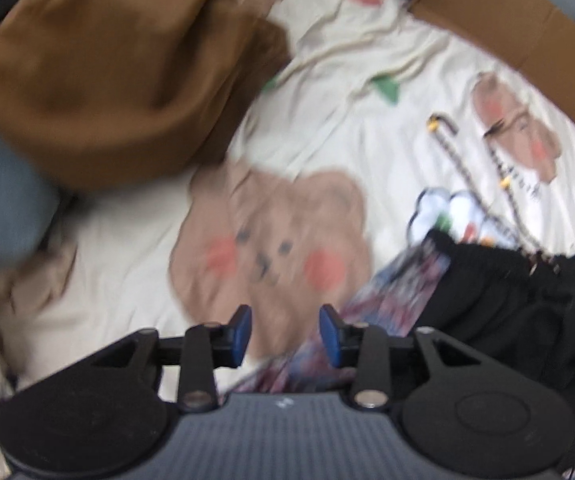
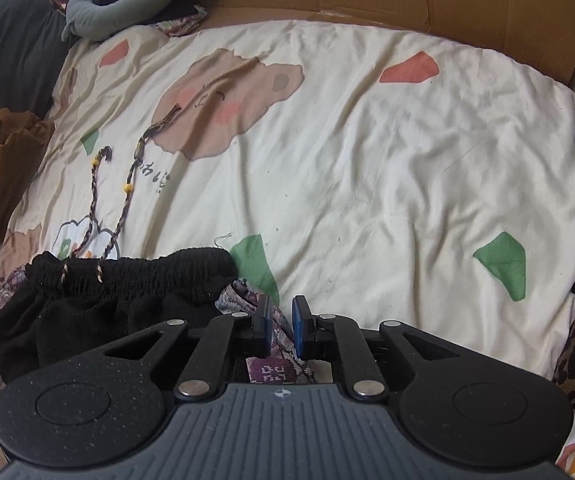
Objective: Fold clothes
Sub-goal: 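Grasp the braided drawstring cord with the left gripper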
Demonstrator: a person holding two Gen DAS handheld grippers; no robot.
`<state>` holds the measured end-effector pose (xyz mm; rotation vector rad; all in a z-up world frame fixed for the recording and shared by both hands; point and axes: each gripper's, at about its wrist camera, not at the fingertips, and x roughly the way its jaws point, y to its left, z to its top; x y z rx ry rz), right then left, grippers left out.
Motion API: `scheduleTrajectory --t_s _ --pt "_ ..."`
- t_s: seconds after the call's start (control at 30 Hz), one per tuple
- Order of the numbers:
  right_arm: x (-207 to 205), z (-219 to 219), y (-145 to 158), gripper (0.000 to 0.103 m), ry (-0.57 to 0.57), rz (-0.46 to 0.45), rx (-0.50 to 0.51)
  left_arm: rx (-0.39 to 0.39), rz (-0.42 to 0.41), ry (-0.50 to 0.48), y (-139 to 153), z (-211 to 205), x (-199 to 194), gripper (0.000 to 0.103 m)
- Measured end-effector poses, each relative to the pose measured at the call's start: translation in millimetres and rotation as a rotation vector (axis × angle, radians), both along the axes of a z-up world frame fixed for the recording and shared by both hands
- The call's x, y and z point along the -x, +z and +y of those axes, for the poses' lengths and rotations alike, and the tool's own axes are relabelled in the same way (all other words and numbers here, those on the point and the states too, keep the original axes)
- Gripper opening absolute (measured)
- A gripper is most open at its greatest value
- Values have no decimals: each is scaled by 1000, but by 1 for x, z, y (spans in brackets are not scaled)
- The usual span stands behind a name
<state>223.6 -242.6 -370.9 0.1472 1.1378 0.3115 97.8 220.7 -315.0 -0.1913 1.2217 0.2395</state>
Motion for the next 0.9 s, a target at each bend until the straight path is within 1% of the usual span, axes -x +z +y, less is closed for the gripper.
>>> scheduleTrajectory --t_s 0.13,0.23,0.53,0.67,0.8,0.9 --pt "1 1 1 11 0 -3 -11 22 -50 -42 5 -18 -35 41" --pt "1 0 2 11 -4 -5 -19 52 -97 -92 8 -41 -64 41" --pt "2 2 3 11 -8 -11 -34 156 -174 -257 -6 -124 -137 39" --pt "4 5 4 11 0 -17 -43 195 -170 -289 -17 -146 -160 39" --pt "5 7 3 11 1 -18 -55 235 -135 -306 -34 -161 -172 38" --pt "6 10 1 11 3 -17 -66 270 -108 -279 -50 -169 -179 37"
